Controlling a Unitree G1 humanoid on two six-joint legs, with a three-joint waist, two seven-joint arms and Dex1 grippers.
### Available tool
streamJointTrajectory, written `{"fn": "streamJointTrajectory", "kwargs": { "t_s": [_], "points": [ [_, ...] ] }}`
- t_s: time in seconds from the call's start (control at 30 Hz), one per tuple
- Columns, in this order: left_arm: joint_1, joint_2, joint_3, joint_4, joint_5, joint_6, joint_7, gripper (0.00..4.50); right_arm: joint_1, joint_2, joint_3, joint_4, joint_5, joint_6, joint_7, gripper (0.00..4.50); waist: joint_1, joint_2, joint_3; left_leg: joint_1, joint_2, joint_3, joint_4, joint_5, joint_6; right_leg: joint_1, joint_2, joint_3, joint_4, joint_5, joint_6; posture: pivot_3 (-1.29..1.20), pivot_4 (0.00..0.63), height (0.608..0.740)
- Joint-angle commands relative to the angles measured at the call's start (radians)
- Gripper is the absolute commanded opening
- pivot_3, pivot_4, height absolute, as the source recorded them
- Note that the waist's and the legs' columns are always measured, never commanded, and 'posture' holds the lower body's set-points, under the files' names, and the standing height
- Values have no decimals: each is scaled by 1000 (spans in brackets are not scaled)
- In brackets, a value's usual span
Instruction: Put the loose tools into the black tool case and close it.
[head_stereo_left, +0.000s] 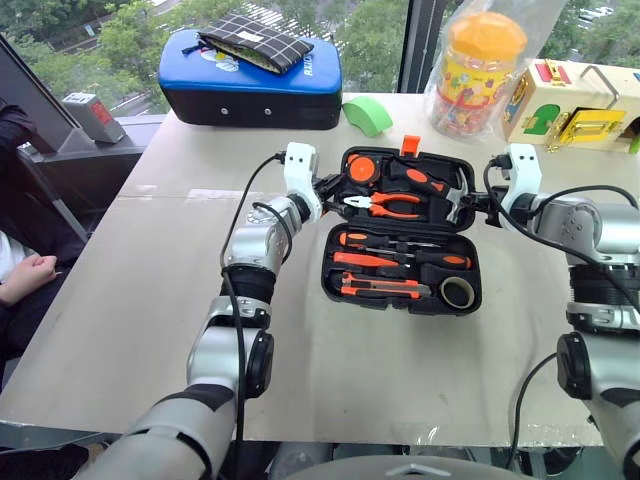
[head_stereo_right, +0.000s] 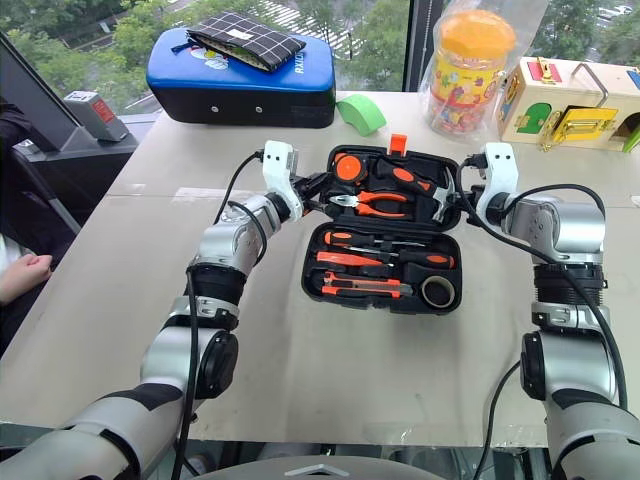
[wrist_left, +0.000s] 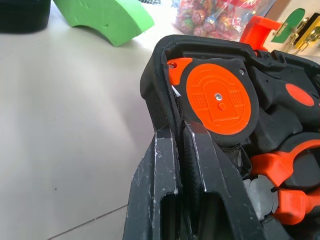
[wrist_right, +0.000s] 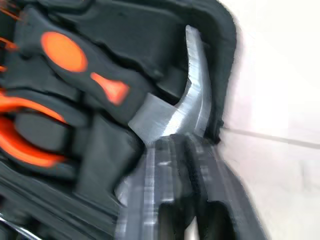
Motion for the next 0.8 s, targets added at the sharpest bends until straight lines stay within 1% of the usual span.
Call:
{"fn": "streamJointTrajectory", "kwargs": {
  "t_s": [0.03,0.1,0.17,0.37,0.43,0.5,0.53,0.57,0.6,0.63,0.8],
  "points": [
    [-27,3,2,-77,-10,-54,-32,0,-10,-29,-24,-77,-3,7,-24,2149,2,0,0,0,0,0,0,0,0,0,0,0,0,0,0,0,150,740],
    [-29,2,2,-78,-10,-56,-30,0,-12,-30,-38,-81,-2,24,-39,3050,3,0,0,0,0,-1,1,0,0,0,0,-1,0,0,0,0,150,740],
    [-28,1,1,-84,-10,-57,-31,0,-12,-33,-33,-62,-13,27,-52,3050,1,0,0,0,0,0,1,0,0,0,0,-1,0,0,0,0,150,740],
    [-24,0,-8,-95,-9,-69,-49,0,-61,-12,-19,115,-43,-26,-63,3050,0,0,0,0,0,0,1,0,0,0,0,0,0,0,0,0,150,740],
    [-23,2,-9,-96,-7,-72,-53,0,-77,-7,-16,154,-47,-51,-55,2533,-1,0,0,0,0,0,1,0,0,0,0,0,0,0,0,0,150,740],
    [-19,5,-12,-100,-4,-78,-60,0,-89,-3,-21,172,-38,-65,-40,1755,-1,0,0,0,0,0,1,0,0,0,1,-1,0,0,0,0,150,740],
    [-13,7,-17,-109,-2,-81,-67,0,-93,-4,-18,174,-37,-68,-30,1207,-1,0,0,0,0,0,1,0,0,0,1,-1,0,0,0,0,150,740],
    [-9,8,-21,-115,0,-83,-71,0,-96,-6,-16,176,-37,-70,-23,831,0,0,0,0,0,0,2,0,0,0,1,-1,0,0,0,0,150,740],
    [-6,9,-21,-120,0,-83,-73,0,-96,-8,-11,176,-36,-72,-14,215,0,0,0,0,0,0,2,0,0,0,1,-1,0,0,0,0,150,740],
    [-1,9,-23,-127,-1,-83,-76,0,-95,-13,-6,173,-33,-72,2,34,0,0,0,0,0,0,2,0,0,0,0,-1,1,0,0,0,150,740],
    [18,23,-42,-149,16,-127,-98,0,-82,-27,7,145,-5,-50,79,34,-2,0,0,0,0,0,2,0,0,1,1,-1,1,0,0,0,150,740]
  ]
}}
